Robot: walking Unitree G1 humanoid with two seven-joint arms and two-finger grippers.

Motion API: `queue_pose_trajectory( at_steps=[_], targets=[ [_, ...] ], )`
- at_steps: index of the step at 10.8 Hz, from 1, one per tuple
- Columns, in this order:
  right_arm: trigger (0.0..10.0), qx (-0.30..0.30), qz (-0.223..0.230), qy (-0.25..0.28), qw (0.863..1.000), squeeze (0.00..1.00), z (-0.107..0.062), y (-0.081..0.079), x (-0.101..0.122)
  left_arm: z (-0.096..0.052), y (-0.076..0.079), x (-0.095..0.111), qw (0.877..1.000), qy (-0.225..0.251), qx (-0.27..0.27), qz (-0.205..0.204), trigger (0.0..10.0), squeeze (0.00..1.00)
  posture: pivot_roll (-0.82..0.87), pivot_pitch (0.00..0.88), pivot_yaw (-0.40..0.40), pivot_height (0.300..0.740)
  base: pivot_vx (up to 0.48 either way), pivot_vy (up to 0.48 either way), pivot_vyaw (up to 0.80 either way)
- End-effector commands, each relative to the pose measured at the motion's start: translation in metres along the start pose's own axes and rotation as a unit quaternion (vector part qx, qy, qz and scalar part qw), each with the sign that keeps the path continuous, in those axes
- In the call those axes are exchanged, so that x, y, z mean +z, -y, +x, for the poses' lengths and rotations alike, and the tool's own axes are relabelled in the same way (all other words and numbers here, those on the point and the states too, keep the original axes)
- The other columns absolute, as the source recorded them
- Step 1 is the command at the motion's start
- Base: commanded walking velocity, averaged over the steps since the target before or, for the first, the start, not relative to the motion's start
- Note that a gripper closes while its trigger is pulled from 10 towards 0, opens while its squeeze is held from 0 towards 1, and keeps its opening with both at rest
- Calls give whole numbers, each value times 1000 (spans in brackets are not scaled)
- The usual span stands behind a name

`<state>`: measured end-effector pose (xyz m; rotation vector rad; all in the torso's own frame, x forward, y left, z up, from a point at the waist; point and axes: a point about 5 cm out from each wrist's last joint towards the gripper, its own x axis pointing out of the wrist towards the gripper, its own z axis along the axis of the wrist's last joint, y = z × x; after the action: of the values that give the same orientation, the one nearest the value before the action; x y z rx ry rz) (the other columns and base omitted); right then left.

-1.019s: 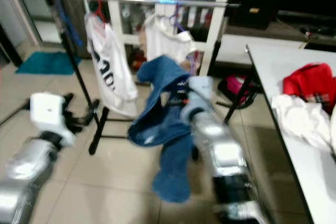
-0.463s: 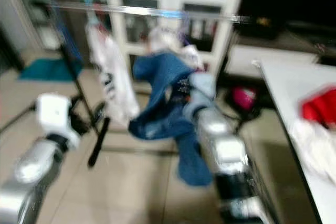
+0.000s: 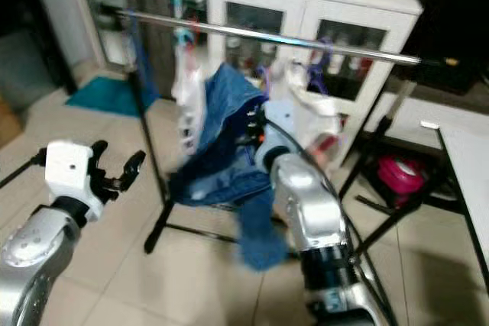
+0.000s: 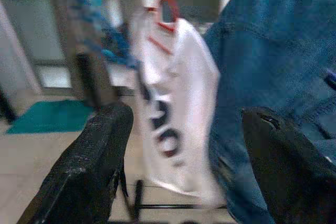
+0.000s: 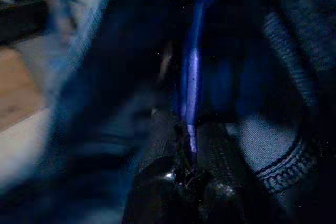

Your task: Hang hanger

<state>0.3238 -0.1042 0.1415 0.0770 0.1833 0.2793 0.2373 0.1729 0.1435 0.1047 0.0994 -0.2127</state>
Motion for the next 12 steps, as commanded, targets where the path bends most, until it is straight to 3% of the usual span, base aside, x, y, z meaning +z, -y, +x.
queue_pose_trajectory(
  at_steps=[1, 5, 7, 8, 10, 11, 12],
  targets=[
    [10000, -14, -8, 31, 999, 0, 2, 3, 17, 0, -1, 8, 1000, 11, -4, 15, 10000, 0, -25, 0, -26, 740, 416, 0, 0],
    [10000, -42, -52, 36, 997, 0, 6, 10, 26, 2, 3, 10, 1000, 10, -22, 19, 10000, 0, -31, 0, -28, 740, 411, 0, 0],
    [10000, -51, -68, 46, 995, 0, 7, 13, 33, 0, 15, 11, 997, 9, -76, 12, 10000, 0, -36, 0, -28, 740, 0, 0, 0],
    [10000, -53, -73, 43, 995, 0, 10, 15, 35, -5, 25, 14, 991, 14, -132, 15, 10000, 0, -42, 0, -31, 740, 0, 0, 0],
    [10000, -51, -69, 36, 996, 0, 19, 18, 41, -10, 29, 18, 984, 21, -179, 17, 10000, 0, -48, 0, -35, 740, 0, 0, 0],
    [10000, -48, -50, 21, 997, 0, 29, 20, 44, -13, 28, 22, 980, 25, -198, 13, 10000, 0, -48, 0, -35, 740, 0, 0, 0],
    [10000, -43, -3, 7, 999, 0, 41, 19, 47, -14, 27, 25, 977, 28, -210, 15, 10000, 0, -44, 0, -39, 740, 0, 0, 0]
  ],
)
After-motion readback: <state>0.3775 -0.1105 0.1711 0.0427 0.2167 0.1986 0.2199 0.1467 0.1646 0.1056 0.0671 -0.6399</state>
